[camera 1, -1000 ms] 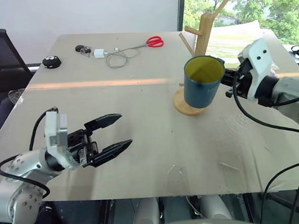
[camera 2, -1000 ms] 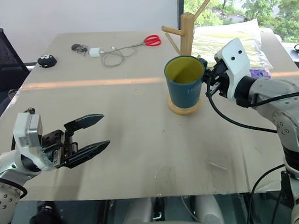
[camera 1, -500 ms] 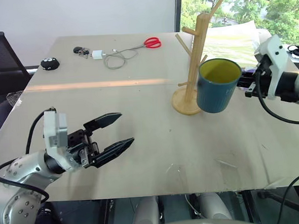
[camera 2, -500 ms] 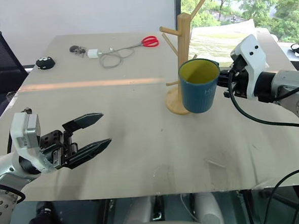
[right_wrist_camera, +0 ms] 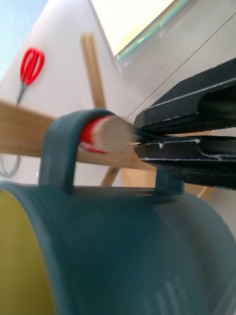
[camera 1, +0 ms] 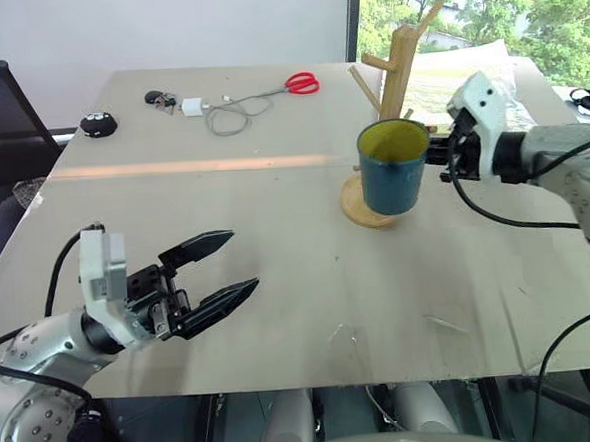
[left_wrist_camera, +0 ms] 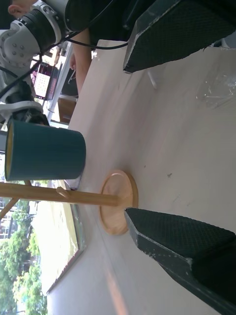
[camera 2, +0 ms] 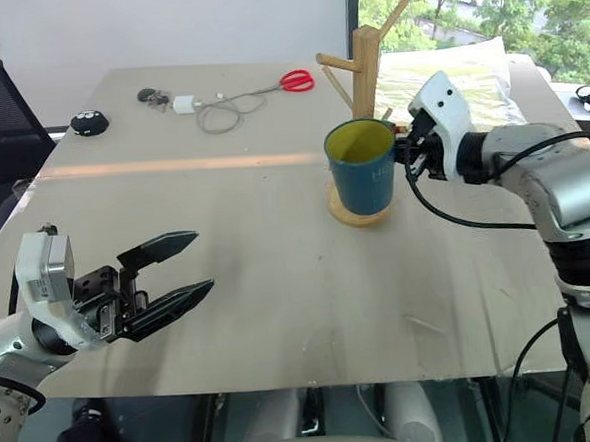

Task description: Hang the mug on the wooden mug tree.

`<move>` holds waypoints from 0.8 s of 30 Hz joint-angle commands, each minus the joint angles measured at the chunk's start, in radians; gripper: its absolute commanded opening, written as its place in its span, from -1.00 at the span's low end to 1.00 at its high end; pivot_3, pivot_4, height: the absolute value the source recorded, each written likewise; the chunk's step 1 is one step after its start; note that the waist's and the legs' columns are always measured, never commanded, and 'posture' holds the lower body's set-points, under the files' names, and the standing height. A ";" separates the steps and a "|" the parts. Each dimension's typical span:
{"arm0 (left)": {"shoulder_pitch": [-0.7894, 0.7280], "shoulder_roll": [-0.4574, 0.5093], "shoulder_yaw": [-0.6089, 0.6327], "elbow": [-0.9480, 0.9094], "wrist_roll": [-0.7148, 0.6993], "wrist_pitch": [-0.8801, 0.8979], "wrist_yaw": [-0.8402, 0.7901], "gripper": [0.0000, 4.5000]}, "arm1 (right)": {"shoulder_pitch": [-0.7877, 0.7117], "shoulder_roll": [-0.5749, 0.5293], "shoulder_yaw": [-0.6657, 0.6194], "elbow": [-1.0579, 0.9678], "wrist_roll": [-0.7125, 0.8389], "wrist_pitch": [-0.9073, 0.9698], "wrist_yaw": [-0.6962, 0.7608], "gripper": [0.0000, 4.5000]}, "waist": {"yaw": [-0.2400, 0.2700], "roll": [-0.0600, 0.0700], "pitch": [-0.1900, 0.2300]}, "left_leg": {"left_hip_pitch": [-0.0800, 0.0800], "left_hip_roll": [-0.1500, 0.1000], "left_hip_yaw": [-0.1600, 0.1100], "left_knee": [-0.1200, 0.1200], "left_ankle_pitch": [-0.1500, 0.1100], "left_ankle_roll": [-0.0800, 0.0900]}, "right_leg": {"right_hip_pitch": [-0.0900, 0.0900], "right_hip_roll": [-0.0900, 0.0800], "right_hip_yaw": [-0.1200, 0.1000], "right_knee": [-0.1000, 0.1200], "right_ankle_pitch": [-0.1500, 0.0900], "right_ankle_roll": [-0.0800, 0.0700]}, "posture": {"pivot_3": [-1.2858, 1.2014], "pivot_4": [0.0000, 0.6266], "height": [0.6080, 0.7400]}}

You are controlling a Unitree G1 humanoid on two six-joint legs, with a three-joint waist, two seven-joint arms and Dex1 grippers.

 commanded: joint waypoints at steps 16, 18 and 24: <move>0.040 0.018 -0.083 0.082 0.210 -0.029 0.061 1.00 | 0.617 -0.139 -0.557 -0.466 0.222 -0.055 0.132 0.49 | 0.008 0.000 0.000 | 0.001 0.000 0.000 -0.002 -0.002 0.003 | 0.001 0.000 -0.001 0.000 0.000 0.000 | 0.03 -0.52 1.00; 0.050 0.023 -0.082 0.115 0.235 -0.044 0.032 1.00 | 0.728 -0.145 -0.602 -0.496 0.187 -0.091 0.141 0.49 | 0.008 0.000 0.000 | 0.002 0.000 0.000 -0.002 -0.002 0.003 | 0.001 0.000 0.000 0.000 -0.002 -0.002 | 0.03 -0.52 1.00; 0.080 0.046 -0.062 0.210 0.289 -0.089 -0.055 1.00 | 1.068 -0.099 -0.713 -0.506 0.070 -0.220 0.164 0.49 | 0.020 -0.001 0.000 | 0.003 0.000 0.000 -0.002 -0.002 0.004 | 0.001 0.000 0.000 0.000 -0.002 -0.001 | 0.03 -0.52 1.00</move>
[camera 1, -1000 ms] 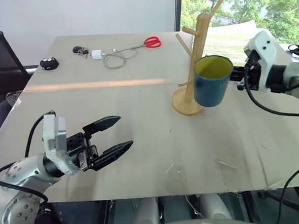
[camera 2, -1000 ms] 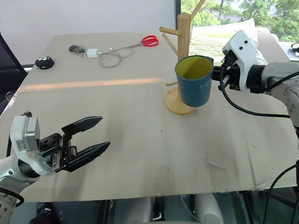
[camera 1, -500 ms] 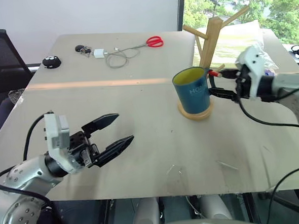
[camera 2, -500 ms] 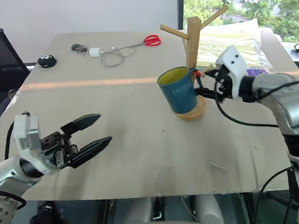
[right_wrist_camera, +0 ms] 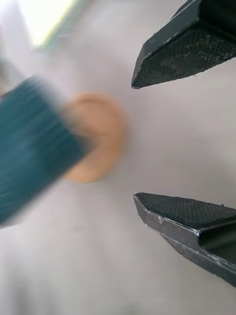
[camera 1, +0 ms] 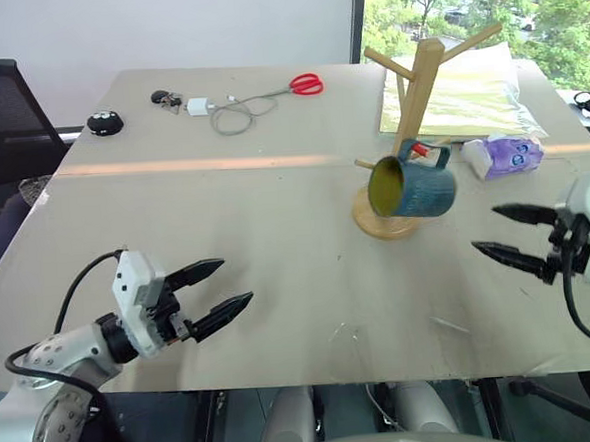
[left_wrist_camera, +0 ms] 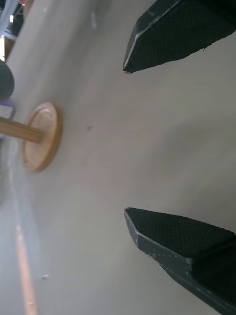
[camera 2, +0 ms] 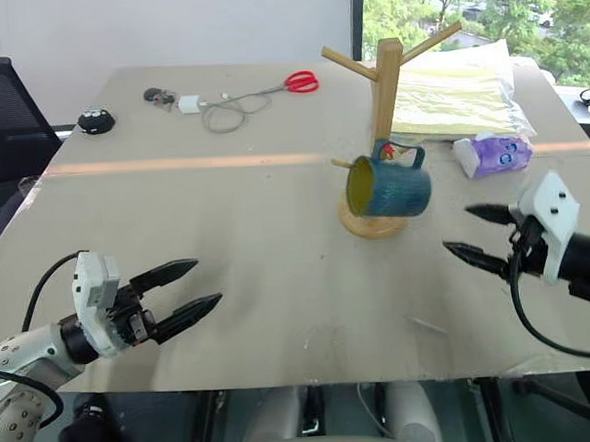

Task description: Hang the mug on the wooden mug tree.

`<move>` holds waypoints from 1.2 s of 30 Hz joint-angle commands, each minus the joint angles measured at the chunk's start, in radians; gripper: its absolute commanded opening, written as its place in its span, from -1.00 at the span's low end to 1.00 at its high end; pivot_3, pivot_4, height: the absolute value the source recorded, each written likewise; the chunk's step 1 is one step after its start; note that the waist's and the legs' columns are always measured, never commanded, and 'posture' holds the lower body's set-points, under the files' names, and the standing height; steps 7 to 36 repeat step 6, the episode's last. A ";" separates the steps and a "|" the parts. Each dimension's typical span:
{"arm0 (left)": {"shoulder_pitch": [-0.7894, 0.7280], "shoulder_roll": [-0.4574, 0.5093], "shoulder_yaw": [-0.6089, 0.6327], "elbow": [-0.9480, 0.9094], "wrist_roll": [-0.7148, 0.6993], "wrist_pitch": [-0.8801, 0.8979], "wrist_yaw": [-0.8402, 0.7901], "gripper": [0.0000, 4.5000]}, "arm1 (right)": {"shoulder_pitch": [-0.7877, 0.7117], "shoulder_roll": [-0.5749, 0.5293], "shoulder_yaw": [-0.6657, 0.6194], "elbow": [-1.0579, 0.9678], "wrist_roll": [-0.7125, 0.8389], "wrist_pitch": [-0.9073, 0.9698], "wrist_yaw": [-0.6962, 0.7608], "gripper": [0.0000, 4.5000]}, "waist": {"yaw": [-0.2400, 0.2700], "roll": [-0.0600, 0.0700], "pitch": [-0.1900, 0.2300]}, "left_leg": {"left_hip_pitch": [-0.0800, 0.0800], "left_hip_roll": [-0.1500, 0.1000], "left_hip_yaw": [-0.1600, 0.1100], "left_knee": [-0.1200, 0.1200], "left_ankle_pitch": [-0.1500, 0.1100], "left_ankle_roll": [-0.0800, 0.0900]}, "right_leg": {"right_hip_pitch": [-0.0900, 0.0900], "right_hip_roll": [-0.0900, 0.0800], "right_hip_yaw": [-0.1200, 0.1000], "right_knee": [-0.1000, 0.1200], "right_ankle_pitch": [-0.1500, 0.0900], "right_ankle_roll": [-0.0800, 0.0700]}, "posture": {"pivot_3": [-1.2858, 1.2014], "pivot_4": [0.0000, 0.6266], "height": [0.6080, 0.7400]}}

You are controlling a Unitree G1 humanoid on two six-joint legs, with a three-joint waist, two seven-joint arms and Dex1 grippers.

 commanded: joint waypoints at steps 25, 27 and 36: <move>-0.024 0.030 0.023 0.070 0.042 -0.052 -0.069 1.00 | 0.195 0.070 -0.067 0.020 -0.101 -0.182 0.010 0.49 | 0.002 0.000 0.000 | 0.000 0.000 0.000 0.001 0.000 0.000 | 0.000 0.000 0.000 0.000 -0.001 0.002 | 0.03 -0.52 1.00; -0.024 0.030 0.023 0.070 0.042 -0.052 -0.069 1.00 | 0.195 0.070 -0.067 0.020 -0.101 -0.182 0.010 0.49 | 0.002 0.000 0.000 | 0.000 0.000 0.000 0.001 0.000 0.000 | 0.000 0.000 0.000 0.000 -0.001 0.002 | 0.03 -0.52 1.00; -0.024 0.030 0.023 0.070 0.042 -0.052 -0.069 1.00 | 0.195 0.070 -0.067 0.020 -0.101 -0.182 0.010 0.49 | 0.002 0.000 0.000 | 0.000 0.000 0.000 0.001 0.000 0.000 | 0.000 0.000 0.000 0.000 -0.001 0.002 | 0.03 -0.52 1.00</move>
